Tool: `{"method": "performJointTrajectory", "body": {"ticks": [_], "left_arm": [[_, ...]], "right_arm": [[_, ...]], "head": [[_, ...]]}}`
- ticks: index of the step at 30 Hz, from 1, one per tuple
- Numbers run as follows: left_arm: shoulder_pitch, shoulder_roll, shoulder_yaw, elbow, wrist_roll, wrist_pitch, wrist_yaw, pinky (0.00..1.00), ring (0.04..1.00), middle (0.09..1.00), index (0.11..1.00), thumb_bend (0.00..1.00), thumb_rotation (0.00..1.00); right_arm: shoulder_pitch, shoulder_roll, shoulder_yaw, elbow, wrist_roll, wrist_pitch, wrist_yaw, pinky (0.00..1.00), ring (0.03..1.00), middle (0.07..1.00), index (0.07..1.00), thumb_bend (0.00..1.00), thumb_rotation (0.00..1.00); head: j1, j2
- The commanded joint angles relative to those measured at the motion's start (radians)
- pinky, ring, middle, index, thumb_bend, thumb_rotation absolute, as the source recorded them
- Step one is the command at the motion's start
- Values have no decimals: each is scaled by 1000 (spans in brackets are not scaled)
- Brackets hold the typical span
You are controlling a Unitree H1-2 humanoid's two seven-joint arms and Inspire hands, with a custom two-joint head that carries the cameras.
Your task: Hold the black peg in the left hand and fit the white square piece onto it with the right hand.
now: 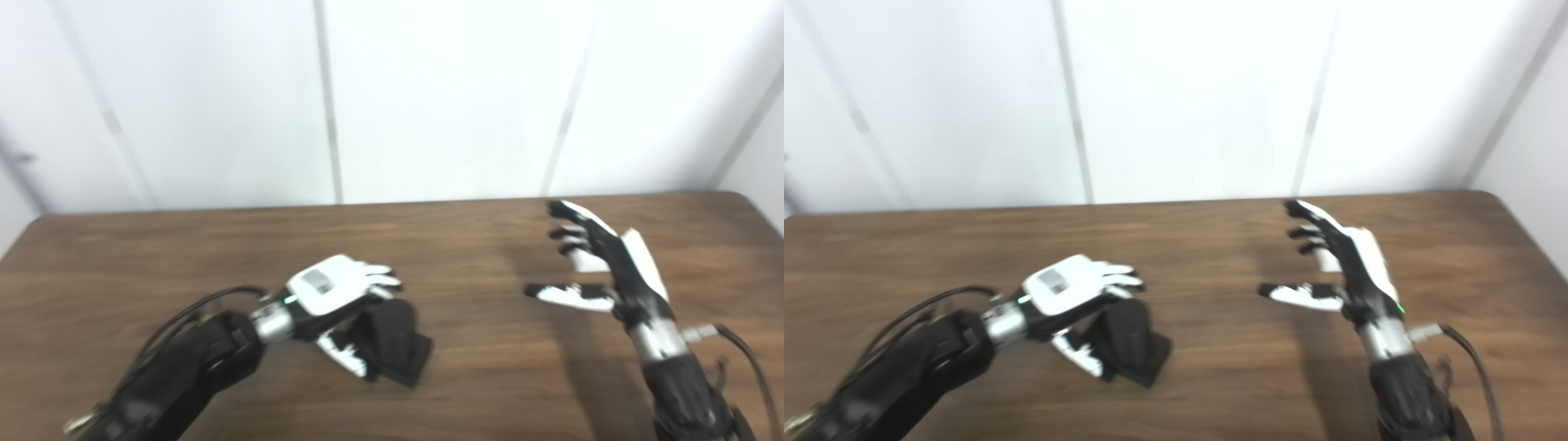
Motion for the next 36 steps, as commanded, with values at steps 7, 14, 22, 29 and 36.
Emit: {"method": "performJointTrajectory", "body": {"ticks": [7, 14, 22, 29, 36], "left_arm": [[56, 60, -52, 53, 90, -6, -70, 799, 888, 857, 494, 523, 74], [58, 85, -64, 57, 72, -16, -43, 776, 871, 840, 493, 523, 72], [64, 111, -82, 59, 57, -17, 0, 754, 852, 833, 493, 524, 67], [70, 121, -85, 39, 58, -16, -4, 744, 837, 811, 492, 524, 66], [66, 121, -90, 41, 46, -17, -9, 742, 837, 816, 492, 524, 66]], "right_arm": [[-137, -185, 13, -94, -227, 162, 127, 647, 820, 882, 819, 797, 202], [-232, -314, 64, -61, -324, 244, 290, 745, 916, 946, 843, 872, 173], [-346, -398, 187, 61, -479, 281, 414, 869, 969, 972, 843, 983, 223], [-418, -398, 245, 191, -514, 296, 460, 899, 983, 979, 881, 1000, 308], [-478, -385, 299, 343, -522, 277, 451, 889, 967, 966, 884, 1000, 249]], "head": [[-99, -37], [-159, -65], [-199, -88], [-200, -88], [-194, -86]]}}
